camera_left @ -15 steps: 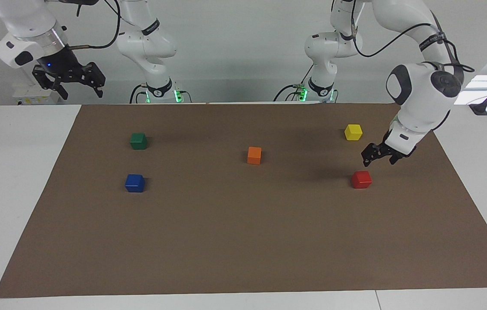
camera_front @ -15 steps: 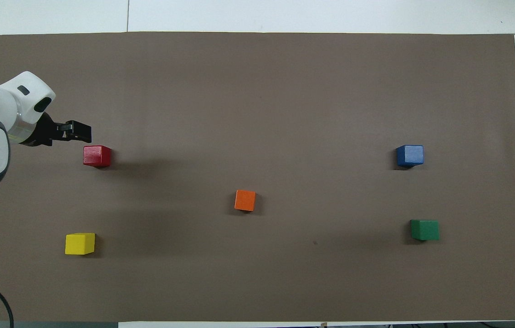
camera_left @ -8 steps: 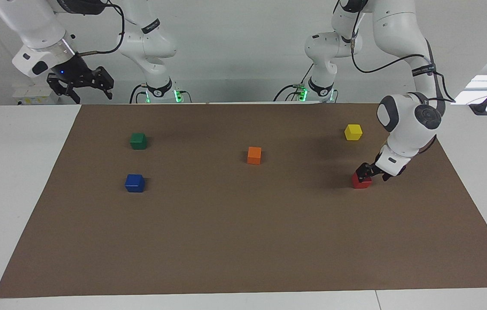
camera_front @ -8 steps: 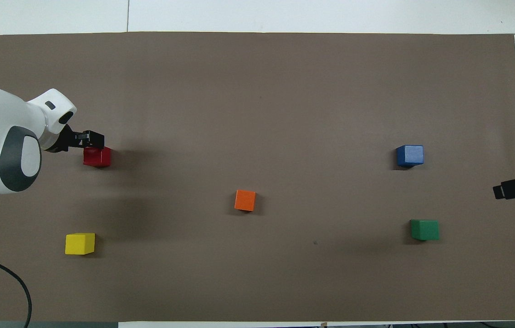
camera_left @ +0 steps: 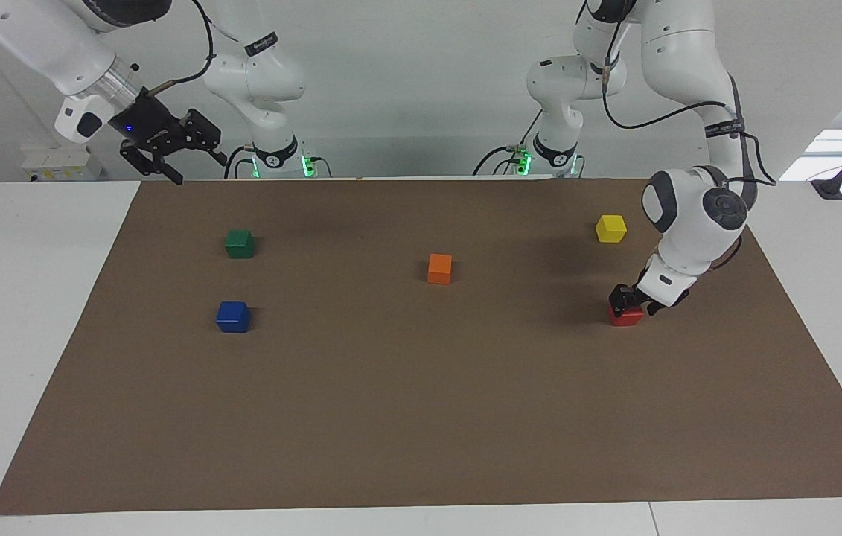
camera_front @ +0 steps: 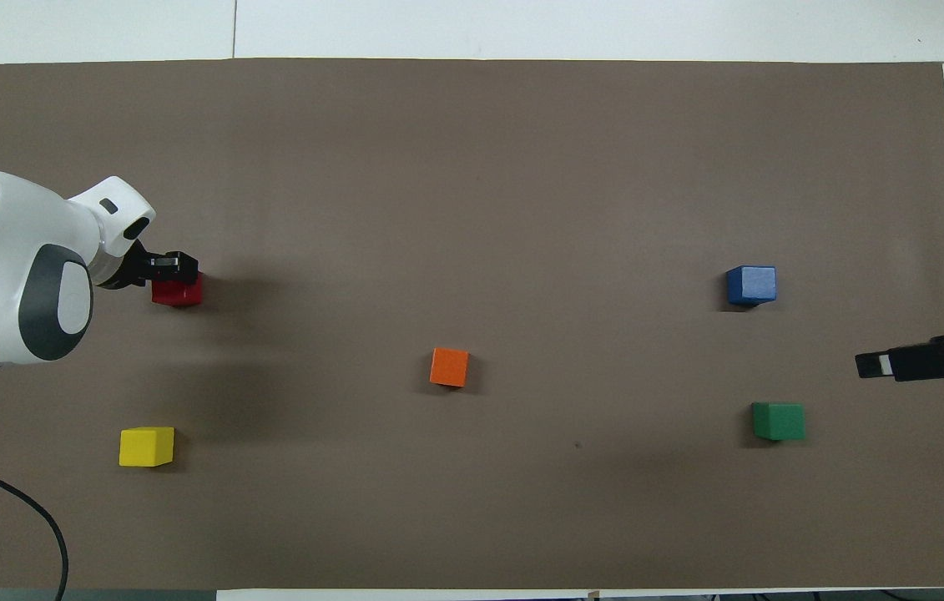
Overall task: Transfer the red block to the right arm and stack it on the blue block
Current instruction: 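Lower the left gripper onto the red cube and close it, then lift the red cube with the left gripper while the right gripper approaches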
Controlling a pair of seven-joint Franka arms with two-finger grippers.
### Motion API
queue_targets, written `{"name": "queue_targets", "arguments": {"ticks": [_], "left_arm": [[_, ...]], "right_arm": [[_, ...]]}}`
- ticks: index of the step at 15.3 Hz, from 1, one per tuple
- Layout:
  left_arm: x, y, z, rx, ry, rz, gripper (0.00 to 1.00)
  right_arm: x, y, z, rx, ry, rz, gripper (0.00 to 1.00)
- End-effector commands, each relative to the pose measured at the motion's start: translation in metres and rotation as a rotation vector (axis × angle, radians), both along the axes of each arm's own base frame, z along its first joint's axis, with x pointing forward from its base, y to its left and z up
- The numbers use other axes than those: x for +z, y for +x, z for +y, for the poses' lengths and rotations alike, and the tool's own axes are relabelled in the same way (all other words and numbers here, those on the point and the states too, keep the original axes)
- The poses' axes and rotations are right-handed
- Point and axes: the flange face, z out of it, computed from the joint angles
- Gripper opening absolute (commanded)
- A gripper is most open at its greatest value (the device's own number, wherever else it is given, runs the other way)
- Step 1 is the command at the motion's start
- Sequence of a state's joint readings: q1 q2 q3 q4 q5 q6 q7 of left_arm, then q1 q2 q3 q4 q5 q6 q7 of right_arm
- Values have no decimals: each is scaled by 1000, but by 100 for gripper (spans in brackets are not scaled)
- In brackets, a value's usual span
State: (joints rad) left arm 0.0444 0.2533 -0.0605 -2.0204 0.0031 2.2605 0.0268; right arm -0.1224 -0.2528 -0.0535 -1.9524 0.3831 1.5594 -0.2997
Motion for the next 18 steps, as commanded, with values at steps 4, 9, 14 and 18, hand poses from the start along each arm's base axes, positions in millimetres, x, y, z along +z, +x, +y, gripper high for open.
{"name": "queue_targets", "arguments": {"ticks": [4, 9, 14, 18], "left_arm": [[11, 6, -3, 159, -25, 16, 0], [137, -4, -79, 403, -109, 182, 0], [283, -64, -164, 744, -322, 258, 0], [324, -105, -242, 1034, -440, 437, 0]], "right_arm": [[-55, 8, -1, 10, 336, -56, 100], [-96, 10, -1, 66, 620, -83, 100], [-151, 19, 17, 117, 901, -94, 100], [-157, 9, 51, 80, 1125, -68, 100]]}}
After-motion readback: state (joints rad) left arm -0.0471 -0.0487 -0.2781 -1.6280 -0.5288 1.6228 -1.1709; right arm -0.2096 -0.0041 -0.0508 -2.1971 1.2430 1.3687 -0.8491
